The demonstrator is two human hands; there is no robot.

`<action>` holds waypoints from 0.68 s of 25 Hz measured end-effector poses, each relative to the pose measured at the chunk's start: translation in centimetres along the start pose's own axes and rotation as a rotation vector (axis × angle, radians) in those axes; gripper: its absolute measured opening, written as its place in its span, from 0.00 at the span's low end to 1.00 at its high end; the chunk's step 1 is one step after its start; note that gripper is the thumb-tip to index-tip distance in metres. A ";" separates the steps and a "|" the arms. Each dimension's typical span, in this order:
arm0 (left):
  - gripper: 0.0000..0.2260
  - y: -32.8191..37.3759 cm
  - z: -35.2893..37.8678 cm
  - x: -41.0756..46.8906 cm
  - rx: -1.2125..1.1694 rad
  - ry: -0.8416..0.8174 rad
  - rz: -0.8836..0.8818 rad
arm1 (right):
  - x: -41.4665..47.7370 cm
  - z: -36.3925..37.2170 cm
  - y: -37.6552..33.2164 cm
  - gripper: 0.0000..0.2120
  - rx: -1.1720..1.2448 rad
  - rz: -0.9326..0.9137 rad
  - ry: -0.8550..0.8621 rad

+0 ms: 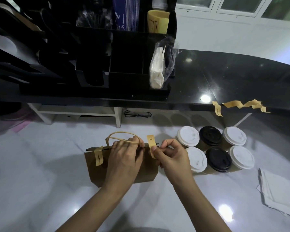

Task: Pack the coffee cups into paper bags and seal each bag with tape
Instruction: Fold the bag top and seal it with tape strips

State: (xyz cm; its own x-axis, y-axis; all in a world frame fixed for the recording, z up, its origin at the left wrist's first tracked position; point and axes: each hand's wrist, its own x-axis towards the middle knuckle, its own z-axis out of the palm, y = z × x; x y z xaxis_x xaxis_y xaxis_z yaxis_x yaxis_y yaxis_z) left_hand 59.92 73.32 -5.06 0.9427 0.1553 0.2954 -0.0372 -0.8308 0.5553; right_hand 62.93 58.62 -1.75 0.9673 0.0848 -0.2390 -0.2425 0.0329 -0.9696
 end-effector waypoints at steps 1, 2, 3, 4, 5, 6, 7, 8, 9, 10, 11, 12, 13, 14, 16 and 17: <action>0.08 0.0 0.1 0.0 0.001 -0.002 0.002 | 0.0 0.2 0.2 0.11 0.004 0.001 0.014; 0.08 0.0 0.1 0.0 0.005 -0.005 0.007 | 0.1 0.3 0.4 0.11 0.007 0.001 0.025; 0.07 0.0 0.1 0.1 0.008 -0.010 0.014 | 0.3 0.4 0.7 0.11 0.012 0.002 0.032; 0.07 -0.1 0.1 0.1 0.011 -0.014 0.022 | 0.4 0.4 0.9 0.12 0.014 0.003 0.038; 0.07 0.0 0.1 0.1 0.015 -0.018 0.032 | 0.5 0.4 1.1 0.12 0.010 0.002 0.042; 0.07 0.0 0.0 0.2 0.022 -0.022 0.042 | 0.6 0.4 1.3 0.13 0.002 0.002 0.045; 0.08 0.1 -0.1 0.2 0.033 -0.026 0.051 | 0.6 0.4 1.5 0.13 -0.006 0.001 0.046; 0.10 0.2 -0.2 0.3 0.043 -0.030 0.059 | 0.7 0.4 1.7 0.13 -0.013 0.001 0.047; 0.11 0.2 -0.3 0.5 0.053 -0.035 0.066 | 0.7 0.4 2.0 0.13 -0.017 0.000 0.049; 0.12 0.4 -0.5 0.6 0.062 -0.047 0.072 | 0.8 0.4 2.2 0.14 -0.019 0.001 0.049; 0.13 0.5 -0.7 0.8 0.065 -0.068 0.075 | 0.9 0.3 2.3 0.14 -0.023 0.002 0.048; 0.15 0.6 -0.8 0.9 0.062 -0.090 0.076 | 1.0 0.3 2.4 0.14 -0.025 0.003 0.046; 0.16 0.7 -0.9 1.0 0.057 -0.110 0.075 | 1.0 0.3 2.4 0.14 -0.025 0.003 0.043; 0.16 0.7 -1.0 1.1 0.054 -0.128 0.070 | 1.0 0.3 2.5 0.14 -0.025 0.002 0.041; 0.15 0.7 -1.0 1.2 0.061 -0.168 0.045 | 1.0 0.2 2.5 0.14 -0.029 0.002 0.041; 0.13 0.7 -1.0 1.3 0.069 -0.186 0.035 | 1.0 0.2 2.5 0.14 -0.032 0.001 0.040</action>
State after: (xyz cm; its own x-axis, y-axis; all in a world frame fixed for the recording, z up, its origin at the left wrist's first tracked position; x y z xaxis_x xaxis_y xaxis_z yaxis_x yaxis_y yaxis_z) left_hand 60.82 73.50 -3.53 0.9864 0.0298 0.1614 -0.0541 -0.8696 0.4909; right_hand 63.28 58.97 -4.40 0.9693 0.0453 -0.2415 -0.2418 0.0005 -0.9703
